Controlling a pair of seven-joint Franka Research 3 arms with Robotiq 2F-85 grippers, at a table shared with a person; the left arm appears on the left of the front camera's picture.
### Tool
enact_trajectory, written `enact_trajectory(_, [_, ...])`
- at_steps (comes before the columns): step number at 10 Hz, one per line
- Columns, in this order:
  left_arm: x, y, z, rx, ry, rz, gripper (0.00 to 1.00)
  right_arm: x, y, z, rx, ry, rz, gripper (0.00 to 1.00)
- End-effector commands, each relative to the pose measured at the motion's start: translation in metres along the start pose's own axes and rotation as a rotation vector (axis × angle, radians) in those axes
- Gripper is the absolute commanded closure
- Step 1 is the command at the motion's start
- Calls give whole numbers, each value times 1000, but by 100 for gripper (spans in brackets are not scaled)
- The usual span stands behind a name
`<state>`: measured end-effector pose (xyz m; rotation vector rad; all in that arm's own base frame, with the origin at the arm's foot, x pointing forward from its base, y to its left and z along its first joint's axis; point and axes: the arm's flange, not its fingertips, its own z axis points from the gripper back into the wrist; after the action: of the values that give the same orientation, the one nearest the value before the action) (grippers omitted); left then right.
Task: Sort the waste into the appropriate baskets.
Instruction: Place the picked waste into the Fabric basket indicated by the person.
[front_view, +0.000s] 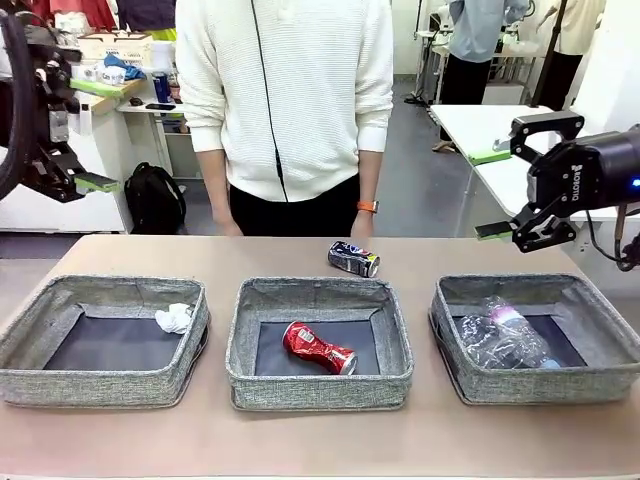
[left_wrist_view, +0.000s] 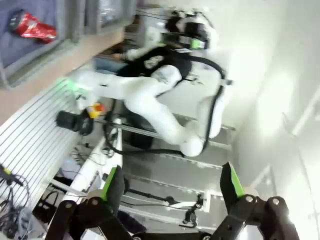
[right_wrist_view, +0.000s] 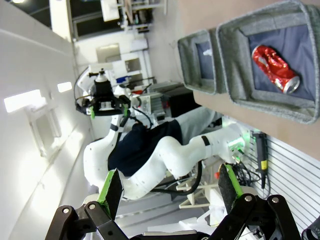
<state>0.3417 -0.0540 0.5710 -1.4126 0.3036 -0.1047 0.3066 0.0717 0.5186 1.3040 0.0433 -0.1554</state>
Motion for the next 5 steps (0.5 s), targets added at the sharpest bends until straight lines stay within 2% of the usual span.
enact_trajectory(1, [-4,13,2,-10,-37,-52,0,-1,5,-1,13,1,-18,0])
enact_trajectory(2, [-12,16,6,74,-56,-115,0,-1,5,-1,13,1,-18,0])
enact_trajectory(3, [-17,18,7,180,-114,-62,0,-1,5,-1,13,1,-18,0])
enact_trajectory(4, [-4,13,11,-10,-28,-53,0,-1,5,-1,13,1,-18,0])
enact_trajectory(5, [-4,13,11,-10,-28,-53,0,-1,5,-1,13,1,-18,0])
